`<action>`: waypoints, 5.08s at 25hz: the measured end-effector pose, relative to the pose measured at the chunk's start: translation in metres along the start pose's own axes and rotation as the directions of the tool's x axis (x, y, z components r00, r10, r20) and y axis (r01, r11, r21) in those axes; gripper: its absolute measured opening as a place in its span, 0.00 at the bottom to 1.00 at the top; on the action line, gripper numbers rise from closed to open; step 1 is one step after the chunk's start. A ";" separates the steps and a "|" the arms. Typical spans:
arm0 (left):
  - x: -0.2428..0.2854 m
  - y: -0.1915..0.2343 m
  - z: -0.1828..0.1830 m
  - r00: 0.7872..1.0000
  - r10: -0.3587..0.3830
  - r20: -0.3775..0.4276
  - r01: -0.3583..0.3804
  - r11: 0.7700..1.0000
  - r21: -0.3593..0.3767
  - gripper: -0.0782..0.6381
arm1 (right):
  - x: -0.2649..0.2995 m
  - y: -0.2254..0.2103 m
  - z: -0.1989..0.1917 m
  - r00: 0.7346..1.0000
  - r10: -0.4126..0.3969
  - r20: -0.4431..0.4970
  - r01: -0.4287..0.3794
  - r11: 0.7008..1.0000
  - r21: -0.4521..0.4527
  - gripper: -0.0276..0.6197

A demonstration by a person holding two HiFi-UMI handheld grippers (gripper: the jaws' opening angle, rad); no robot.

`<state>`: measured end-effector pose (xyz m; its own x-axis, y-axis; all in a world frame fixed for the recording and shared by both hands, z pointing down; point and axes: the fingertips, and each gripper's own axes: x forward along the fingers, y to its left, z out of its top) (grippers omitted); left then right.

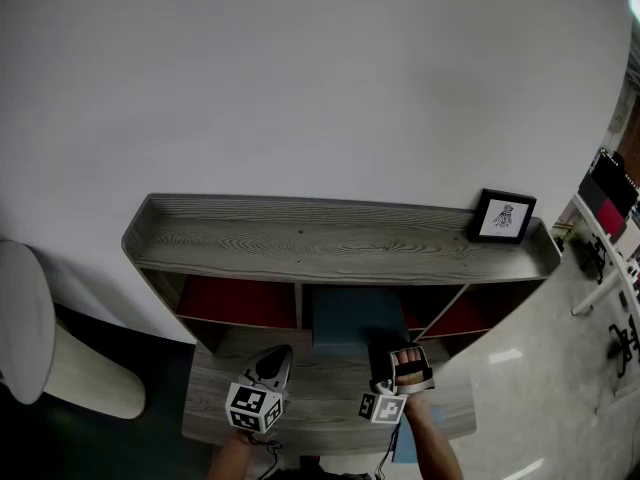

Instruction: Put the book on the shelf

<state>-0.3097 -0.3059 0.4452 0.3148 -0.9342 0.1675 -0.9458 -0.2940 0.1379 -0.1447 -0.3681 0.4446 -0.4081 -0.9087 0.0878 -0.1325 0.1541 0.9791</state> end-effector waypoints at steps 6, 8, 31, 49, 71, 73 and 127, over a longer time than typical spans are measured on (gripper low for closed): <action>0.005 0.004 -0.005 1.000 -0.011 -0.008 0.011 1.000 -0.010 0.12 | 0.014 0.001 0.000 1.000 0.014 -0.005 -0.014 1.000 0.010 0.18; 0.005 0.005 -0.010 1.000 -0.013 -0.022 0.012 1.000 -0.017 0.12 | 0.014 0.001 0.001 1.000 0.010 0.003 -0.010 1.000 0.014 0.18; -0.003 -0.043 -0.019 0.996 -0.052 -0.069 0.052 0.999 -0.006 0.12 | -0.019 -0.004 -0.015 0.974 0.198 0.108 -0.225 0.849 0.478 0.48; -0.041 -0.162 0.022 0.994 -0.110 0.022 0.107 0.989 0.098 0.12 | -0.175 -0.085 -0.088 0.991 -0.134 0.014 0.049 0.453 0.890 0.23; -0.147 -0.326 -0.011 0.988 -0.147 0.043 0.138 0.976 0.170 0.12 | -0.380 -0.045 -0.137 0.991 -0.125 -0.036 0.076 0.326 0.942 0.09; -0.157 -0.339 -0.013 0.987 -0.151 0.047 0.141 0.974 0.177 0.12 | -0.394 -0.040 -0.137 0.993 -0.118 -0.030 0.068 0.330 0.941 0.09; -0.097 -0.345 -0.319 0.924 -0.247 -0.291 0.255 0.967 -0.010 0.12 | -0.387 0.293 -0.197 0.928 0.335 -0.164 -0.045 0.537 0.842 0.25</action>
<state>0.0118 -0.0491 0.6928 0.5474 -0.7324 0.4049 -0.8336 -0.5201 0.1861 0.1524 -0.0479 0.7339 -0.2748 -0.8553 0.4392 -0.8139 0.4501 0.3674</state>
